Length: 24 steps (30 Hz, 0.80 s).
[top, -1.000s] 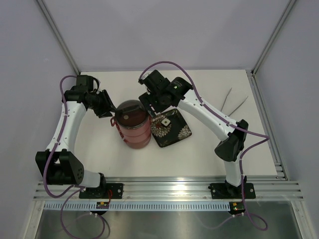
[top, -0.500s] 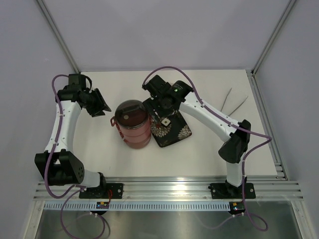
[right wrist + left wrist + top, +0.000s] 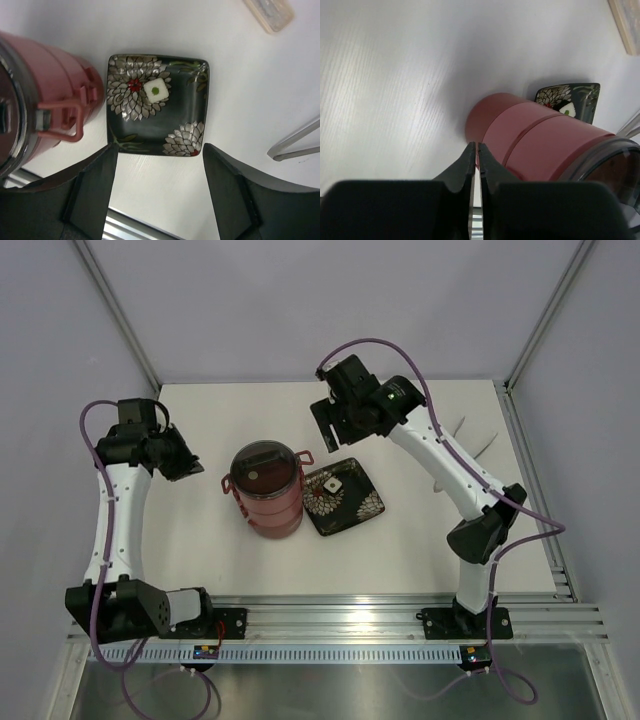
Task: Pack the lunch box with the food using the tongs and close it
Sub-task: Close the box lid on the packing box, then close the fastener on the packing box.
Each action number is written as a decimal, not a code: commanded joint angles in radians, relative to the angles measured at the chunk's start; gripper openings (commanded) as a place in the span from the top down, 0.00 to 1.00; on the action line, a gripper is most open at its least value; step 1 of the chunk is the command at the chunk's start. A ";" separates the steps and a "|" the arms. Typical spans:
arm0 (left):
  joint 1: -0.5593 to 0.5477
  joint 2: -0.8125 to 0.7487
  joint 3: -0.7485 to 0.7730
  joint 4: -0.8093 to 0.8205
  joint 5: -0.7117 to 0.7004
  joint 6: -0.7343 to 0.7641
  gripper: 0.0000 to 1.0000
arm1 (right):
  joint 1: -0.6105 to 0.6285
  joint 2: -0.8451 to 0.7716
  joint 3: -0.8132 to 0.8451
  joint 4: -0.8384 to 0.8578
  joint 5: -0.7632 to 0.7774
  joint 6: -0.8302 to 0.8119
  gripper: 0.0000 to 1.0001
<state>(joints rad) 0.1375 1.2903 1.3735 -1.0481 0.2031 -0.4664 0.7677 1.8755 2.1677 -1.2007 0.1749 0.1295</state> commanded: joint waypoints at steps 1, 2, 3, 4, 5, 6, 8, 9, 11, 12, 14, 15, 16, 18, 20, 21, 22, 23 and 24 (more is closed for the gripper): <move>0.001 -0.100 -0.051 -0.001 -0.040 -0.040 0.98 | -0.031 0.059 0.081 -0.033 -0.001 0.010 0.24; 0.001 -0.111 -0.062 -0.003 -0.045 -0.044 1.00 | -0.033 0.069 0.090 -0.036 -0.005 0.015 0.24; -0.001 -0.120 -0.082 -0.006 -0.047 -0.051 1.00 | -0.031 0.079 0.102 -0.040 -0.006 0.016 0.24; -0.001 -0.129 -0.088 -0.007 -0.045 -0.061 1.00 | -0.033 0.102 0.128 -0.045 -0.024 0.019 0.24; -0.004 -0.141 -0.096 -0.006 -0.047 -0.067 1.00 | -0.033 0.114 0.142 -0.048 -0.037 0.024 0.24; -0.016 -0.144 -0.102 -0.006 -0.045 -0.080 1.00 | -0.031 0.125 0.168 -0.049 -0.046 0.028 0.25; -0.038 -0.148 -0.105 -0.003 -0.051 -0.092 1.00 | -0.031 0.158 0.187 -0.059 -0.071 0.038 0.25; -0.064 -0.146 -0.102 -0.003 -0.066 -0.101 1.00 | -0.031 0.166 0.199 -0.060 -0.080 0.039 0.26; -0.097 -0.137 -0.097 -0.004 -0.082 -0.110 1.00 | -0.027 0.177 0.201 -0.051 -0.097 0.039 0.26; -0.105 -0.132 -0.097 -0.004 -0.082 -0.115 1.00 | -0.025 0.178 0.204 -0.046 -0.100 0.041 0.26; -0.131 -0.125 -0.102 -0.001 -0.085 -0.121 1.00 | -0.018 0.191 0.208 -0.048 -0.106 0.038 0.26; -0.130 -0.117 -0.103 0.005 -0.091 -0.127 1.00 | -0.015 0.195 0.213 -0.048 -0.107 0.039 0.26; -0.133 -0.114 -0.105 0.010 -0.090 -0.129 1.00 | -0.011 0.201 0.215 -0.049 -0.107 0.038 0.26; -0.171 -0.103 -0.106 0.016 -0.088 -0.139 1.00 | 0.002 0.205 0.213 -0.048 -0.110 0.039 0.26; -0.193 -0.097 -0.109 0.022 -0.085 -0.146 1.00 | 0.013 0.206 0.211 -0.045 -0.112 0.042 0.27; -0.200 -0.091 -0.111 0.028 -0.085 -0.152 1.00 | 0.022 0.209 0.211 -0.042 -0.117 0.045 0.27; -0.210 -0.089 -0.110 0.031 -0.084 -0.155 1.00 | 0.027 0.212 0.210 -0.042 -0.117 0.048 0.27; -0.223 -0.085 -0.111 0.033 -0.083 -0.158 1.00 | 0.031 0.214 0.210 -0.042 -0.118 0.048 0.27; -0.229 -0.080 -0.110 0.040 -0.082 -0.164 1.00 | 0.041 0.217 0.208 -0.042 -0.123 0.050 0.27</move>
<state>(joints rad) -0.0689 1.2026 1.2655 -1.0557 0.1352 -0.6044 0.7799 2.0796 2.3375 -1.2465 0.0834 0.1658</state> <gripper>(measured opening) 0.002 0.732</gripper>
